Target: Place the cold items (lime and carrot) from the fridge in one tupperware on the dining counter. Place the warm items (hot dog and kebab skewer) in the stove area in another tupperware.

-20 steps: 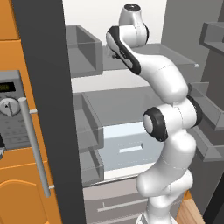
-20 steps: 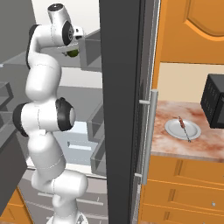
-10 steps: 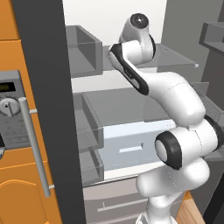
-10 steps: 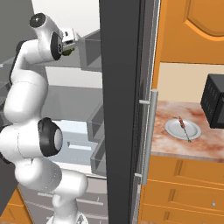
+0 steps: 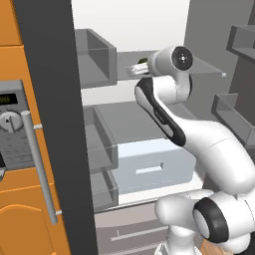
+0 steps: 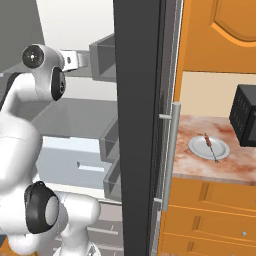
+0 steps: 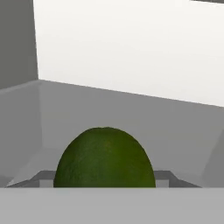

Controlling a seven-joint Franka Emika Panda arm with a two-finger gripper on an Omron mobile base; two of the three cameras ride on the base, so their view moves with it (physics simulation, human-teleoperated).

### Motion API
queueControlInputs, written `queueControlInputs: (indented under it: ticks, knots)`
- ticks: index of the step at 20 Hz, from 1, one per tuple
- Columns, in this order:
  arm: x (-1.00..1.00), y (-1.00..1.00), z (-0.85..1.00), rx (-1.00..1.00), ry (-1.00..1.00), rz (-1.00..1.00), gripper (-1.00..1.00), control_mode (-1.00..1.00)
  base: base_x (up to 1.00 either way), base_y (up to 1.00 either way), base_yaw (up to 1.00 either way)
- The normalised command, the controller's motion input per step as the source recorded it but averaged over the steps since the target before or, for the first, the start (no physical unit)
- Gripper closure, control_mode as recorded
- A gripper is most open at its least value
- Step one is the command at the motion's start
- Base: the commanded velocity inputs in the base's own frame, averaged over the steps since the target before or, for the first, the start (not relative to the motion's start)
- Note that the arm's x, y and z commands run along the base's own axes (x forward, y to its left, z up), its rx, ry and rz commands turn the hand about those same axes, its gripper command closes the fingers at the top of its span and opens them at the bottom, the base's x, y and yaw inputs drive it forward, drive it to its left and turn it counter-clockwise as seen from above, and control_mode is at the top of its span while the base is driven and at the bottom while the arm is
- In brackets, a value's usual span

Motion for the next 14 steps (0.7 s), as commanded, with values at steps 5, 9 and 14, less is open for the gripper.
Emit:
queueControlInputs:
  ticks: [5, 9, 14]
  knots:
    - [-0.85, 0.00, 0.35, 0.11, 0.00, 0.00, 1.00, -1.00, 0.00, 0.00, 0.00]
    - [-0.88, 0.00, 0.10, 0.00, 0.00, 0.00, 1.00, -1.00, 0.00, 0.00, 0.00]
    - [-1.00, -0.08, 0.00, 0.00, 0.00, -0.03, 1.00, -1.00, 0.00, 0.00, 0.00]
